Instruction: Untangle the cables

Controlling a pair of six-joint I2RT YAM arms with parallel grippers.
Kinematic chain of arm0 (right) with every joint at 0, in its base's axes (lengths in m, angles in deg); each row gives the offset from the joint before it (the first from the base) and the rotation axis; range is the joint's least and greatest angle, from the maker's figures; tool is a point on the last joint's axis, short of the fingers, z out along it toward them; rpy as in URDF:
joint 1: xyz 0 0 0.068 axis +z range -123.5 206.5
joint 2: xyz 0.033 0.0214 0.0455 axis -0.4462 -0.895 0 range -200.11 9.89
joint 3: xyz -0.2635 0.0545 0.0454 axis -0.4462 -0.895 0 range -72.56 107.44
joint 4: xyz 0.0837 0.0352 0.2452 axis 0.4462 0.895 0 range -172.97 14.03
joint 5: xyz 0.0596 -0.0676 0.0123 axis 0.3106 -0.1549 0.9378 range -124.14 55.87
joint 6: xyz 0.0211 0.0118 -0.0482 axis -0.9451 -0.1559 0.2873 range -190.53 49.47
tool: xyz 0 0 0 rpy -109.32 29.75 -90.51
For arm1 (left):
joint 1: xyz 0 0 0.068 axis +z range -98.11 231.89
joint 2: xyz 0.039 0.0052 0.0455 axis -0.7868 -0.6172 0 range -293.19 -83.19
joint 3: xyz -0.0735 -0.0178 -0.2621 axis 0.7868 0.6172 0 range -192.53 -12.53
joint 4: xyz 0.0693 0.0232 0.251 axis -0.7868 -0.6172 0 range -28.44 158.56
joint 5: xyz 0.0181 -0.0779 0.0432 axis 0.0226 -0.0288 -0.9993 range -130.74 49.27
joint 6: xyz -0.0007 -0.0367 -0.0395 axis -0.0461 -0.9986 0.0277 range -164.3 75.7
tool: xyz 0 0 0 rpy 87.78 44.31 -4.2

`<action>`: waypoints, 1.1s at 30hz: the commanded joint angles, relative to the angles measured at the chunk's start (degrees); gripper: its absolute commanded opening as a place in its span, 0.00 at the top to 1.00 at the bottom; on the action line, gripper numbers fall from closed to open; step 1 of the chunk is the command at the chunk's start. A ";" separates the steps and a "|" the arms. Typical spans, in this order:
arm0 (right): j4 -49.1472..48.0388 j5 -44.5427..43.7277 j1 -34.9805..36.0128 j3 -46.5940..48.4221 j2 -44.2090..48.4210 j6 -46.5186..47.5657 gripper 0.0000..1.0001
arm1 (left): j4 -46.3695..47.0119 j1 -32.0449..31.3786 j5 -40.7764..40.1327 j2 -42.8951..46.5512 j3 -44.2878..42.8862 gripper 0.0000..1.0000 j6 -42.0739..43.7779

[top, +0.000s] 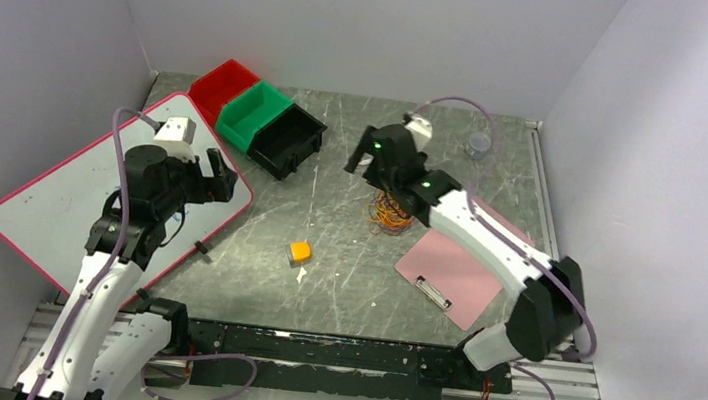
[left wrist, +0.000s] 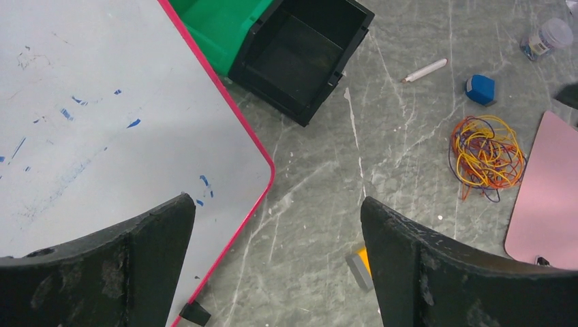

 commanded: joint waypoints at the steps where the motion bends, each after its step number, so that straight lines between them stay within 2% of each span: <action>1: -5.13 -7.99 5.06 7.87 -8.84 -3.67 0.00 | -2.66 0.13 2.17 3.07 -0.88 0.05 -1.00; 9: -8.30 -8.27 7.88 21.71 -26.09 -3.36 0.00 | -4.22 0.03 1.64 5.57 -1.20 0.05 -0.59; 18: -5.44 -7.50 8.00 35.70 -42.45 -1.86 0.00 | -3.46 -0.07 1.51 6.27 -0.37 0.05 -0.51; 28: -2.19 -6.64 7.91 49.41 -55.29 1.37 0.00 | -3.71 -0.59 0.75 6.36 -0.32 0.06 -0.76; 33: -0.51 -7.03 7.80 50.75 -57.33 2.79 0.02 | -4.03 -1.17 0.37 6.01 -0.48 0.07 -0.77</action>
